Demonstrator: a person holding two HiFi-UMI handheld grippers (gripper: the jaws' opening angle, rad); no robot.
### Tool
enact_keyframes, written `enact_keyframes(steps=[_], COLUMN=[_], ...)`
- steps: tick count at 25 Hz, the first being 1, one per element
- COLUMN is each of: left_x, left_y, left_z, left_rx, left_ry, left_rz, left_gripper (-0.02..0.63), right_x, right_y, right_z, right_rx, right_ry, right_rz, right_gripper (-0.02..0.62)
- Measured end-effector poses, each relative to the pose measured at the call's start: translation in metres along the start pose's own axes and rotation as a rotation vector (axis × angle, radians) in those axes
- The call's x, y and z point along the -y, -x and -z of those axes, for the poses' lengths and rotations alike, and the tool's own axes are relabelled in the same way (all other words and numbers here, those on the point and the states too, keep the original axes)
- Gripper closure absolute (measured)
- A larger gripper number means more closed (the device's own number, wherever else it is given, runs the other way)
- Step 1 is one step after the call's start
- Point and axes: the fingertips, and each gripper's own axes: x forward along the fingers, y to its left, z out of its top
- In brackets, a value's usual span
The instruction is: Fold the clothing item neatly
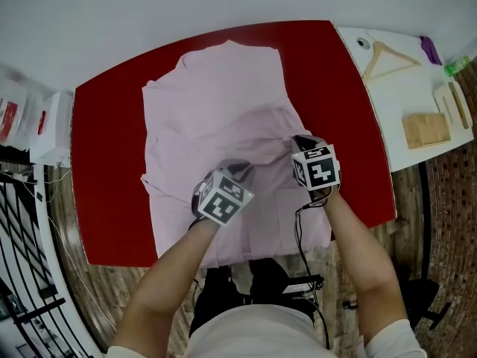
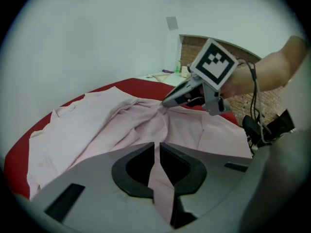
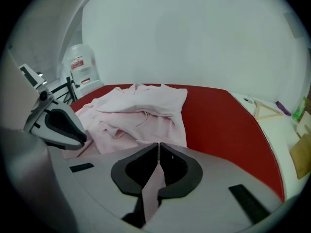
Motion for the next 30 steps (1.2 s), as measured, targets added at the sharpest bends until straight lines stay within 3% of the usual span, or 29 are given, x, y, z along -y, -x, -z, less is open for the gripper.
enact_keyframes(steps=[7, 11, 14, 26, 30], left_x=[0.015, 0.018, 0.019, 0.022, 0.025], left_y=[-0.001, 0.013, 0.027, 0.081, 0.105], left_z=[0.015, 0.021, 0.024, 0.063, 0.072], left_rx=[-0.019, -0.005, 0.021, 0.091, 0.138], left_ry=[0.023, 0.057, 0.082, 0.204, 0.226], left_rz=[0.049, 0.036, 0.019, -0.041, -0.022], left_gripper=[0.529, 0.529, 0.529, 0.529, 0.552], right_x=[0.009, 0.018, 0.022, 0.007, 0.000], right_y=[-0.003, -0.005, -0.007, 0.008, 0.022], right_z=[-0.004, -0.009, -0.016, -0.024, -0.020], right_rx=[0.057, 0.077, 0.090, 0.135, 0.152], right_ry=[0.039, 0.067, 0.072, 0.073, 0.055], right_rz=[0.026, 0.071, 0.094, 0.063, 0.066], right_gripper=[0.566, 0.560, 0.508, 0.502, 0.502])
